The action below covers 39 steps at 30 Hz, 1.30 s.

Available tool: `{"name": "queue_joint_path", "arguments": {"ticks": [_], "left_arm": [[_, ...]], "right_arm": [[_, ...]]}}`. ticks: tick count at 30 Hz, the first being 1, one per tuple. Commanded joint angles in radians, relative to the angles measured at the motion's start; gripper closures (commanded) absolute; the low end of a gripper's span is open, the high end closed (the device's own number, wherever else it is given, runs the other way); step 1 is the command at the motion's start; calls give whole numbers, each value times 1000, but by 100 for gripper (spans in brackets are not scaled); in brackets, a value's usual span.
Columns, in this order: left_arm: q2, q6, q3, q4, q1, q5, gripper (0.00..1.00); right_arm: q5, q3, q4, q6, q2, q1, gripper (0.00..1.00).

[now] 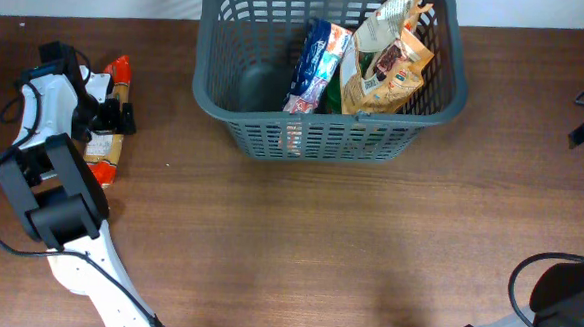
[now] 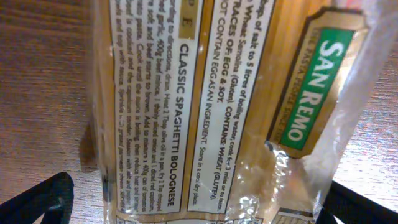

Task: Pack container
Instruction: 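Release the pack, withdraw left gripper, and grasp the San Remo spaghetti, then lift the spaghetti packet and lower it into the basket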

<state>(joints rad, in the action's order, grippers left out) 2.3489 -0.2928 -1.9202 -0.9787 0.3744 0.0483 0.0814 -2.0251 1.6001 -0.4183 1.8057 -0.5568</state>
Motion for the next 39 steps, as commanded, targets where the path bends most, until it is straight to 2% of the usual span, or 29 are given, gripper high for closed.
{"name": "queue_joint_path", "arguments": {"ticks": [1,19,31,33,34,35,36,39], "left_arm": [[9,-16,8,3,3,14,1],[10,-16,10,6,5,-4,1],[12,-15,72,51,8,-4,0],[12,-15,72,51,8,-3,11],[12,-15,72,51,8,-3,29],[12,-14,72,52,8,-3,40],[12,-6,72,55,8,-3,61],[12,38,72,69,8,-3,92]], "right_arm": [[2,2,0,-9,-15,-6,1],[2,2,0,-9,-15,-6,1],[2,2,0,-9,-15,-6,1],[2,2,0,-9,-15,-6,1],[2,2,0,-9,-15,-6,1],[2,2,0,-9,-15,-6,1],[2,2,0,-9,-15,-6,1],[2,2,0,-9,-15,-6,1]]}}
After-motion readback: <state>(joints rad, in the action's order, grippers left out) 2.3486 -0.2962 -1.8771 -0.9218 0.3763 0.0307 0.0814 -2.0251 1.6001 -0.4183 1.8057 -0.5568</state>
